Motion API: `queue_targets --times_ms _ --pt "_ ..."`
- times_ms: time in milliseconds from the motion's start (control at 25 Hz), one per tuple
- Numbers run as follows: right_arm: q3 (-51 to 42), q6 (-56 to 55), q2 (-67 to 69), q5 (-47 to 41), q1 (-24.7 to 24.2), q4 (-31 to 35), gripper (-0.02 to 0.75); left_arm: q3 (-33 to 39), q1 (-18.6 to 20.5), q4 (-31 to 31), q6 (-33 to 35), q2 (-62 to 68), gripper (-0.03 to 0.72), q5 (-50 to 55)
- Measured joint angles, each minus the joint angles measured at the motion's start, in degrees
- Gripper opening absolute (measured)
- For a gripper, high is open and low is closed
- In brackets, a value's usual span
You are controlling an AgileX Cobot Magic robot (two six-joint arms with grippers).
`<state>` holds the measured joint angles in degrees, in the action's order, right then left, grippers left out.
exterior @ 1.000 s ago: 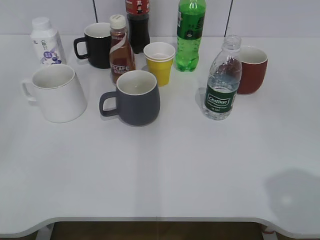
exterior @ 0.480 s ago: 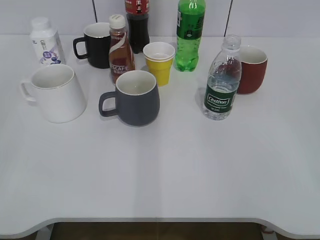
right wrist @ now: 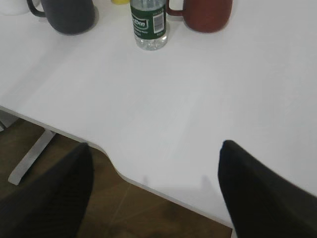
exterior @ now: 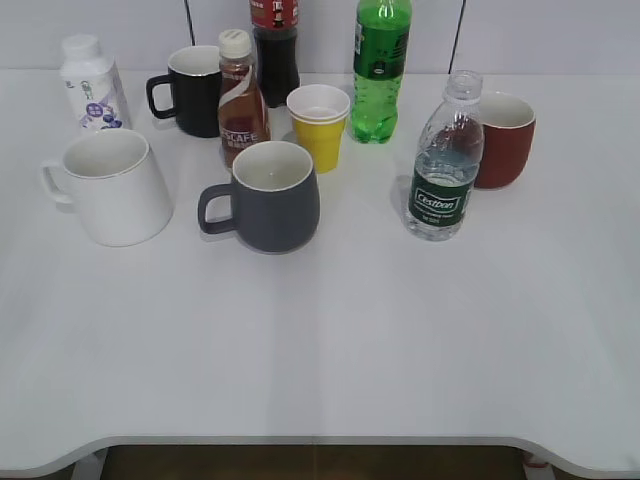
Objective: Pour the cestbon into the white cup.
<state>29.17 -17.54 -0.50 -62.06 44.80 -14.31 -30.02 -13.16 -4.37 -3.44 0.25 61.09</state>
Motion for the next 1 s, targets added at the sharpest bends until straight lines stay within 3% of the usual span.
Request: queue_targets --times_ms 720,1000 --pt "-0.1 0.3 0.0 0.9 -1.1 0.4 0.585 0.0 0.0 -0.1 0.1 0.0 0.526 -0.3" --pt "-0.1 0.3 0.0 1.0 -12.9 0.4 0.561 0.0 0.0 -0.1 0.1 0.0 0.482 -0.3"
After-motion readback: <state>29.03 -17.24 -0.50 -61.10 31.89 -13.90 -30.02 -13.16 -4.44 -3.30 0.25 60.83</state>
